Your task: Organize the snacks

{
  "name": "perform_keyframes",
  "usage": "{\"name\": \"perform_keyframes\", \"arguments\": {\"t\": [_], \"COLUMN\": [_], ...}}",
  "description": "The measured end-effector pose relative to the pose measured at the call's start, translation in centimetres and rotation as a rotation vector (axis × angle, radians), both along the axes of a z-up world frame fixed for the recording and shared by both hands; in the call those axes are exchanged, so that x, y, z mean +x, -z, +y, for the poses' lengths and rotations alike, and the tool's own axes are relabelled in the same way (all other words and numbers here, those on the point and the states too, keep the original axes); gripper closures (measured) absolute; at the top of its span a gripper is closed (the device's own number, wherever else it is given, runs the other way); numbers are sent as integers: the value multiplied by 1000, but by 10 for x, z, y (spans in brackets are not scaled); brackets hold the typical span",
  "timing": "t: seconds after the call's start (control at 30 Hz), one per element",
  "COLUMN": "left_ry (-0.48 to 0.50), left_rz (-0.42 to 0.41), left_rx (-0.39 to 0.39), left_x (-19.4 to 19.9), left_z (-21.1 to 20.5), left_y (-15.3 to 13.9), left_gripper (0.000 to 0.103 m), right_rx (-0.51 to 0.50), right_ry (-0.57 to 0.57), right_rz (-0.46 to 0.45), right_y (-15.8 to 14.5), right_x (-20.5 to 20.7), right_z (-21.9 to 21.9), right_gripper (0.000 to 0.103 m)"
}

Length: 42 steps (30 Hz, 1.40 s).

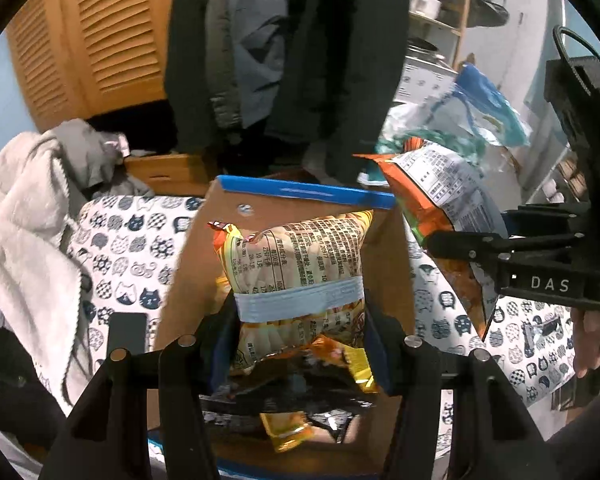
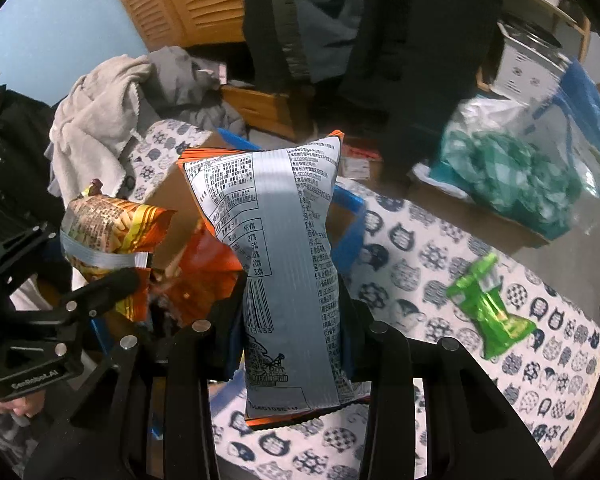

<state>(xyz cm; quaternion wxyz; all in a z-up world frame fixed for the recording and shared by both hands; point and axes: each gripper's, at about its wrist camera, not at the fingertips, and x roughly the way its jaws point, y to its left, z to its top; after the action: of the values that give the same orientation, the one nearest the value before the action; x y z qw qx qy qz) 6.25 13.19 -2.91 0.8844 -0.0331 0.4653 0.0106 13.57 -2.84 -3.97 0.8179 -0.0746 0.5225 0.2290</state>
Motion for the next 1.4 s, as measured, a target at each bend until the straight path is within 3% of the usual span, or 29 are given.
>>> {"name": "perform_keyframes", "arguments": {"t": [0.23, 0.4, 0.63, 0.67, 0.73, 1.0, 1.4], "left_ry": [-80, -109, -143, -146, -152, -100, 0], "left_rz": [16, 61, 48, 44, 43, 44, 32], "left_rx": [-26, -91, -34, -34, -26, -46, -66], "left_x": [1, 4, 5, 5, 5, 6, 10], "left_z": [30, 41, 39, 39, 39, 25, -19], "left_y": [9, 20, 17, 17, 17, 20, 8], "left_gripper": [46, 46, 40, 37, 35, 33, 32], "right_rx": [17, 24, 49, 50, 58, 6, -11], "right_ry": [-16, -25, -33, -32, -28, -2, 65], "right_rz": [25, 47, 77, 70, 63, 35, 30], "right_y": [8, 13, 17, 16, 14, 9, 4], "right_x": [8, 10, 15, 15, 15, 9, -19], "right_z": [28, 36, 43, 43, 43, 23, -34], "right_gripper": [67, 67, 65, 65, 52, 38, 35]}}
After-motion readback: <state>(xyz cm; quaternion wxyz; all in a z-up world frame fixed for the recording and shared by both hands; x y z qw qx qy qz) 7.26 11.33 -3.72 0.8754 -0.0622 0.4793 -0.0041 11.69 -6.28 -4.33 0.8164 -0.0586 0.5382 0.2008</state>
